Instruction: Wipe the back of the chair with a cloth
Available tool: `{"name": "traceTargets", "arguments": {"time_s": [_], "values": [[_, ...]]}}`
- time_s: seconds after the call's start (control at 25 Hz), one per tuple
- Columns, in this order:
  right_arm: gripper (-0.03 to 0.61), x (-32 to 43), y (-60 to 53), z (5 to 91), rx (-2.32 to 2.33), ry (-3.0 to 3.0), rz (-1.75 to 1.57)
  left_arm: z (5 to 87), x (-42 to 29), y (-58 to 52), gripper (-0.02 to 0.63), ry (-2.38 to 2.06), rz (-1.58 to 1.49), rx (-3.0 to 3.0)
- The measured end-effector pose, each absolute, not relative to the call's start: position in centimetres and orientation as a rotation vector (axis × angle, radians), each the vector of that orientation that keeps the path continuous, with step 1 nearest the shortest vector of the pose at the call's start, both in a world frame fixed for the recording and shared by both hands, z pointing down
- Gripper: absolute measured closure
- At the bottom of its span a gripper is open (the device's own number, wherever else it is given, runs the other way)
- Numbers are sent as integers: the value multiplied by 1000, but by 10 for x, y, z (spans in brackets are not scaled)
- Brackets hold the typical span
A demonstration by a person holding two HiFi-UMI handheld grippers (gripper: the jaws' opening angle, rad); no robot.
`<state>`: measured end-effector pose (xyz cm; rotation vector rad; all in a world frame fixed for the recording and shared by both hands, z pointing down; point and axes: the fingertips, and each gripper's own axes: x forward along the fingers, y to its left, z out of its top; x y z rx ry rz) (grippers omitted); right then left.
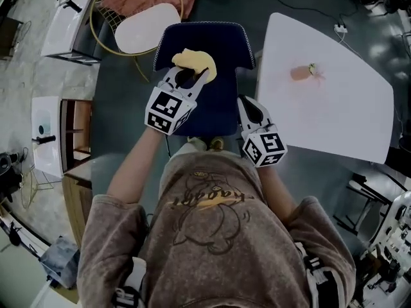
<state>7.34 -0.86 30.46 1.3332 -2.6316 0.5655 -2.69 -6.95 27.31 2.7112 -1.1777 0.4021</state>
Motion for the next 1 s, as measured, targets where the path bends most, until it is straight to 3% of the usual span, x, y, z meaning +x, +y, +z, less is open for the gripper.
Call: {"name": "traceTargets", "arguments": {"time_s": [0.4,1.0], "values": [[552,76,20,258,1312,-2701,468,227,-43,-8,561,-1231,326,2713],[552,102,36,228,1454,-2716,348,222,-86,32,561,-1449,214,2620]]}}
